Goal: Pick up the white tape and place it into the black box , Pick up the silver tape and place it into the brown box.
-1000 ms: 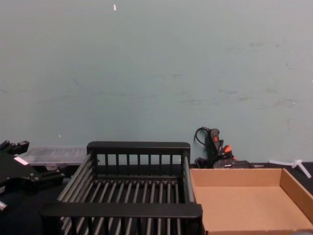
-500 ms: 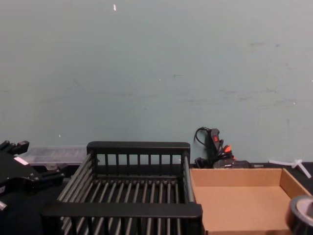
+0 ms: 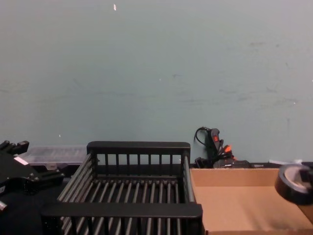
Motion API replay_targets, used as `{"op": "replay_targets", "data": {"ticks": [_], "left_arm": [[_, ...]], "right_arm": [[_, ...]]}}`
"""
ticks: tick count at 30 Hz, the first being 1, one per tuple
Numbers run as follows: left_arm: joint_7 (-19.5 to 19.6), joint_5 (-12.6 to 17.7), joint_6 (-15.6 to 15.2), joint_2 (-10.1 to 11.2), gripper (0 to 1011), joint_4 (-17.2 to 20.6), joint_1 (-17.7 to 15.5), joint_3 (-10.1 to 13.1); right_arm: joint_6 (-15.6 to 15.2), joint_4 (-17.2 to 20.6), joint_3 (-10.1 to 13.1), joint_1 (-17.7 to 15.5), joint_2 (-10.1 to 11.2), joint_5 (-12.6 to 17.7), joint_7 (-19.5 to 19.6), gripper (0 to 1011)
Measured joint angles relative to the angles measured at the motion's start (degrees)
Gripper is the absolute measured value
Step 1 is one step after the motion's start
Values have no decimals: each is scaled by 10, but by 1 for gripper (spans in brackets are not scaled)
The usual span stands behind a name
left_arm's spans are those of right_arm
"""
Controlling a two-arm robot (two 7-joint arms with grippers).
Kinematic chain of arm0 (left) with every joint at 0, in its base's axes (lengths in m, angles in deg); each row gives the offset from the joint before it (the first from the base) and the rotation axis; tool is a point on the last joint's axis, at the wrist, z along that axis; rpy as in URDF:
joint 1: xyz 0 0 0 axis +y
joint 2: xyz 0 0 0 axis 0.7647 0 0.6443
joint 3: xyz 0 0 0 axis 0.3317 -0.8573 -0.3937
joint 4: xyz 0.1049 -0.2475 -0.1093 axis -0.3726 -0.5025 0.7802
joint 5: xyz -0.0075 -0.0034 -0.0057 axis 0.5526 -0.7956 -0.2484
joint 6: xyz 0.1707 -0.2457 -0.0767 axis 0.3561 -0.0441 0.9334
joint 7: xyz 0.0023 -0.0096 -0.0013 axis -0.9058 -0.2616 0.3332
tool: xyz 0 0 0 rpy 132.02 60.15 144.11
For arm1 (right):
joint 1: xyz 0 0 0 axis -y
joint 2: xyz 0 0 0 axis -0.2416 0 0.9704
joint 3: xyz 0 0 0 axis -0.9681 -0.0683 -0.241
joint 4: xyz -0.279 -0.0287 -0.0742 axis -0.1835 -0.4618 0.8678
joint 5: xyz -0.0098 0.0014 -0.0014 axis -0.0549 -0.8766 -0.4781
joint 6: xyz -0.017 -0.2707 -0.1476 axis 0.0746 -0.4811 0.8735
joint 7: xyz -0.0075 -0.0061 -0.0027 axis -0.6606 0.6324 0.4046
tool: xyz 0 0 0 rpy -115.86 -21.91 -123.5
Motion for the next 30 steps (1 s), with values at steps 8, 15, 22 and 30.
{"op": "replay_targets", "data": {"ticks": [8,15,22,30], "left_arm": [[0,0,0,0,1001,0,0,0],[0,0,0,0,1001,0,0,0],[0,0,0,0,1001,0,0,0],[0,0,0,0,1001,0,0,0]], "right_arm": [[61,-49,-13,33,-27,-34,10,177],[119,-98,-19,55,-51,-61,22,177],[179,-151,-22,75,-72,-86,31,176],[225,-206,-30,99,-92,-108,30,177]]}}
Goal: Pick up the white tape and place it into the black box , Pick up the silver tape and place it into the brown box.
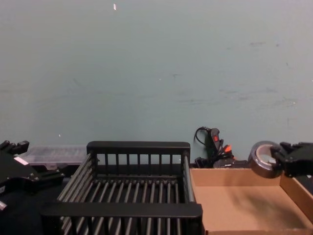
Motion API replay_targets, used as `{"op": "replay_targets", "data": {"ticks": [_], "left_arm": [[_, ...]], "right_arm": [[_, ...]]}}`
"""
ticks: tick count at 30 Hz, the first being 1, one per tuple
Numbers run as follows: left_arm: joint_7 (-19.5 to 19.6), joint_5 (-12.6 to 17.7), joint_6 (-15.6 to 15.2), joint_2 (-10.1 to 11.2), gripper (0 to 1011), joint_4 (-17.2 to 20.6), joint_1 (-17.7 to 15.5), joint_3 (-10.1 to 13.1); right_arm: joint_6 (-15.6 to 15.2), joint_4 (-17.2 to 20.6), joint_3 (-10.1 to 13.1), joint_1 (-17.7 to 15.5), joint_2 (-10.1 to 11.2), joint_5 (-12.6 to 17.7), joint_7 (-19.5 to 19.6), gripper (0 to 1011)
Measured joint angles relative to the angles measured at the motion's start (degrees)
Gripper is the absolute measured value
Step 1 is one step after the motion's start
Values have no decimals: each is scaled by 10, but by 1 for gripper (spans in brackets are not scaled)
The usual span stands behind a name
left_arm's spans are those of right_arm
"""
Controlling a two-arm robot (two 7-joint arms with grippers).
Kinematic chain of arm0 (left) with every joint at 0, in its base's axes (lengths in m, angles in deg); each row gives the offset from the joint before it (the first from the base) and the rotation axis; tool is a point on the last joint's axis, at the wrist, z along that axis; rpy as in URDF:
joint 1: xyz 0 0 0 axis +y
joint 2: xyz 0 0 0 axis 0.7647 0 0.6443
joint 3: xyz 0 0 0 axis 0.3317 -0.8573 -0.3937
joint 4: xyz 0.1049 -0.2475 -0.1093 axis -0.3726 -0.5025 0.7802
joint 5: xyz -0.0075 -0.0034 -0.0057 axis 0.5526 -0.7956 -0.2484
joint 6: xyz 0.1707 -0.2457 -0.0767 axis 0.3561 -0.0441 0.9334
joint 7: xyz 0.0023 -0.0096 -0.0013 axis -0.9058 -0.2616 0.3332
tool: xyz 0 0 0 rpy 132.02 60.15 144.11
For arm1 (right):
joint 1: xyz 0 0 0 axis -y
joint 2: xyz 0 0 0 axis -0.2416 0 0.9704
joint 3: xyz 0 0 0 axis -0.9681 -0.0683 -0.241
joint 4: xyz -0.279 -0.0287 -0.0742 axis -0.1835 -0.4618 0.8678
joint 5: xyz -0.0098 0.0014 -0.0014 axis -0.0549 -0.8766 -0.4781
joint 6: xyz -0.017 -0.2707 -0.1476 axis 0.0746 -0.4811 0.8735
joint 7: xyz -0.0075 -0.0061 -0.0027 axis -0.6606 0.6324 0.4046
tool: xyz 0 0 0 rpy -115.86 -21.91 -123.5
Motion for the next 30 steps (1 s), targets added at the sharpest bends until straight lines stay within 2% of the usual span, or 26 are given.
{"op": "replay_targets", "data": {"ticks": [7,13,30], "left_arm": [[0,0,0,0,1001,0,0,0],[0,0,0,0,1001,0,0,0],[0,0,0,0,1001,0,0,0]], "right_arm": [[26,-54,-4,20,-19,-16,-4,177],[34,-77,-1,25,-30,-25,-5,177],[29,-92,6,26,-40,-37,-9,177]]}}
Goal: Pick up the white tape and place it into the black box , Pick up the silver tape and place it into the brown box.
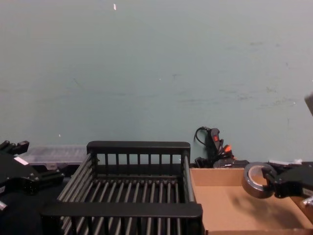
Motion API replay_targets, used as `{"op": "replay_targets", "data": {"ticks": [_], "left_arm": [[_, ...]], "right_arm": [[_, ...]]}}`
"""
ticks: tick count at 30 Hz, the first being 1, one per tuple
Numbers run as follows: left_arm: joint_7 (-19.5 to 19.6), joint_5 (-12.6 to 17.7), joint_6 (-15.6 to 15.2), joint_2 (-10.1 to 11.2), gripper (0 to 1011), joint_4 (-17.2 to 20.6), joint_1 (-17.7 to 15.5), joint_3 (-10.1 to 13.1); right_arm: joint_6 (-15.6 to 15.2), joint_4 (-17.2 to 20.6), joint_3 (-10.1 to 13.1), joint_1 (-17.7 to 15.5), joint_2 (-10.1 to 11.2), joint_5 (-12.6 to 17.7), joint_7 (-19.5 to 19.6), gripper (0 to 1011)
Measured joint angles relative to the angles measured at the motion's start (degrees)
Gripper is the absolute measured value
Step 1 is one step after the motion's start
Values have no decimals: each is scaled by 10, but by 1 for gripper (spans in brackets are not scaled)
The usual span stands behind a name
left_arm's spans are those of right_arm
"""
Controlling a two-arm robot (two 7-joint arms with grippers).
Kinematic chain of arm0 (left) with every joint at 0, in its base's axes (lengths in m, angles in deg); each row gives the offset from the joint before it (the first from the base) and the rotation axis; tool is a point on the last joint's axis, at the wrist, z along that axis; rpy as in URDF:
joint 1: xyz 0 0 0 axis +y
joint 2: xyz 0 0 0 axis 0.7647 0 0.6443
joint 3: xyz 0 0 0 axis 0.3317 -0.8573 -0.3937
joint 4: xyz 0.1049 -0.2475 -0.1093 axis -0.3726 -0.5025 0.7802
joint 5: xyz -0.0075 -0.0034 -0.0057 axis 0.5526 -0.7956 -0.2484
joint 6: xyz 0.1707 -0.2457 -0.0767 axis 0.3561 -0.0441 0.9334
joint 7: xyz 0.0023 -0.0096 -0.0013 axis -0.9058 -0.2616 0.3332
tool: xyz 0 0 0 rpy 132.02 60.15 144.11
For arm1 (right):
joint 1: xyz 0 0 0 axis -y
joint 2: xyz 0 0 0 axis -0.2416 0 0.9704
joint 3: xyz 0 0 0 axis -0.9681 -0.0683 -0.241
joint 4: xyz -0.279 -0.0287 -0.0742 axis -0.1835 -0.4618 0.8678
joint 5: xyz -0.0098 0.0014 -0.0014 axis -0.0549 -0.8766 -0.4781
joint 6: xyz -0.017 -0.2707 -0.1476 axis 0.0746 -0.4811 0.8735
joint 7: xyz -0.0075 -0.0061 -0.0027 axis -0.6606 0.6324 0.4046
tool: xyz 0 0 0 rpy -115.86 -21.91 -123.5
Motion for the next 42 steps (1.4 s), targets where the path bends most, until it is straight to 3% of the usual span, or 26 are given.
{"op": "replay_targets", "data": {"ticks": [5,8,17,18,32,42], "left_arm": [[0,0,0,0,1001,0,0,0],[0,0,0,0,1001,0,0,0],[0,0,0,0,1001,0,0,0],[0,0,0,0,1001,0,0,0],[0,0,0,0,1001,0,0,0],[0,0,0,0,1001,0,0,0]], "right_arm": [[0,1,0,0,1,0,0,178],[0,1,0,0,1,1,0,250],[-1,1,-1,0,1,2,0,520],[-1,1,-1,0,1,2,0,589],[-1,2,-1,-1,1,3,0,984],[-1,2,-1,-1,1,3,0,1002]]}}
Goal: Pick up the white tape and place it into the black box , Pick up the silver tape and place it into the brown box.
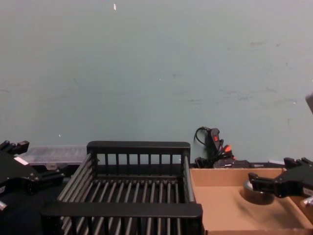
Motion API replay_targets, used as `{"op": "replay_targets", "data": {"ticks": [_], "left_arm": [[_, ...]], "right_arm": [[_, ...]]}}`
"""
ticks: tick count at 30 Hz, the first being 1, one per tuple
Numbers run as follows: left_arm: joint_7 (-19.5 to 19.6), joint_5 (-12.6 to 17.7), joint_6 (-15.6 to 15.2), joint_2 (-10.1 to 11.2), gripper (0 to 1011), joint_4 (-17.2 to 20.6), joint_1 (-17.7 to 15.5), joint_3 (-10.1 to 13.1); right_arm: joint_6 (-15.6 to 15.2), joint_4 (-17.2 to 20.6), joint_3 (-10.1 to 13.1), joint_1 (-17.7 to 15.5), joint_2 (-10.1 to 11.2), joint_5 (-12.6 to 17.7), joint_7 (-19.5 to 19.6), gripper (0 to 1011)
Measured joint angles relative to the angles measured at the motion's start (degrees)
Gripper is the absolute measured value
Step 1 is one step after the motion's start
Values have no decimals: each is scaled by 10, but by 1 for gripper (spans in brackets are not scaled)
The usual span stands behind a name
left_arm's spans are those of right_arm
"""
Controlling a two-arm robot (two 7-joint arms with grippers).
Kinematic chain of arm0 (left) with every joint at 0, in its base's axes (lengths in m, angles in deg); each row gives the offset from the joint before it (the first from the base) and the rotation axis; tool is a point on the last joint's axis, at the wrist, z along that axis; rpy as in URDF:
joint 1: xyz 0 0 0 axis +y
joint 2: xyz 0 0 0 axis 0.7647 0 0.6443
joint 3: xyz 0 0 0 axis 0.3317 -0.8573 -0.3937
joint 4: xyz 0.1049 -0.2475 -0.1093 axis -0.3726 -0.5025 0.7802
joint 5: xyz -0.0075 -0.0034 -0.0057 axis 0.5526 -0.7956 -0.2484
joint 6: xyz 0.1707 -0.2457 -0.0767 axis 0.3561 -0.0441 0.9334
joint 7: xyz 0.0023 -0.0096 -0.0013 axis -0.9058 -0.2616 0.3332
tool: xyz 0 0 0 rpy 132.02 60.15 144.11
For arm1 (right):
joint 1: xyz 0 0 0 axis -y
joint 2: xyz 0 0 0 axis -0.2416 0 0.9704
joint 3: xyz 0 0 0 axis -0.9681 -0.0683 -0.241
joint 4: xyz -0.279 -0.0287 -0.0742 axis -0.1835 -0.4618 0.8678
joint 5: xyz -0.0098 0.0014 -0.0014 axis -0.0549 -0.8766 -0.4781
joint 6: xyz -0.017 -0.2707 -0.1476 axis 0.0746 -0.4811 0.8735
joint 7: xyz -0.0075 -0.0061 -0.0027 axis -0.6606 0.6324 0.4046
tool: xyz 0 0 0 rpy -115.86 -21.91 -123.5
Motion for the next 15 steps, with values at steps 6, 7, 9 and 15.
{"op": "replay_targets", "data": {"ticks": [6,7,9,15], "left_arm": [[0,0,0,0,1002,0,0,0],[0,0,0,0,1001,0,0,0],[0,0,0,0,1001,0,0,0],[0,0,0,0,1001,0,0,0]], "right_arm": [[0,0,0,0,0,0,0,1002],[0,0,0,0,0,0,0,1002],[-3,7,4,-4,0,3,-4,1002],[-25,48,14,-22,5,17,-19,1002]]}}
